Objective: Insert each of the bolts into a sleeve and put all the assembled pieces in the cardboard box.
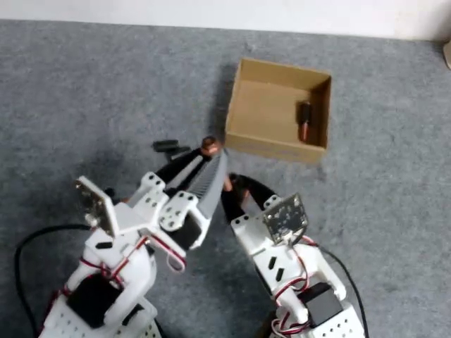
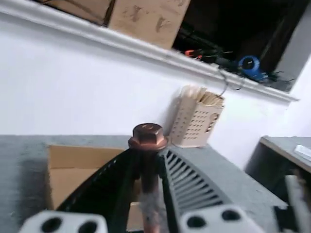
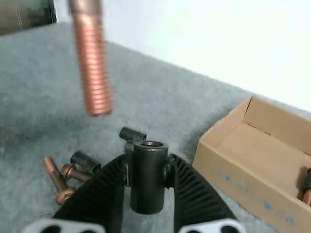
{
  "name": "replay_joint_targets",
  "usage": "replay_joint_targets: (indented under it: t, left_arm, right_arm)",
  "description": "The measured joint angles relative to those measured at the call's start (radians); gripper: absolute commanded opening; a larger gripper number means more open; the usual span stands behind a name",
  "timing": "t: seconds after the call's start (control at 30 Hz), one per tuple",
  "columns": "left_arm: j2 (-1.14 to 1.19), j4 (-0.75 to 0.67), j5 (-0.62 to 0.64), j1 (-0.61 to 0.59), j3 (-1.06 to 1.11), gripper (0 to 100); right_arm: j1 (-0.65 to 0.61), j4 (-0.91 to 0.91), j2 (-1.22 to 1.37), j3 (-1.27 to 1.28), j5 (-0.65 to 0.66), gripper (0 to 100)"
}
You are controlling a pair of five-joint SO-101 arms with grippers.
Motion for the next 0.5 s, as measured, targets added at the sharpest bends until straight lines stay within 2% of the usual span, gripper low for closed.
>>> replay_joint_targets:
  t: [0.2, 0.5]
  left_arm:
    - [0.000, -0.140, -0.095, -0.008, 0.115, 1]
    - [0.071, -0.186, -0.109, -0.014, 0.133, 1]
  right_arm:
    - [0.000, 0.000, 0.000, 0.000, 0.000, 0.4]
    - [-0.002, 0.000, 0.000, 0.000, 0.000, 0.4]
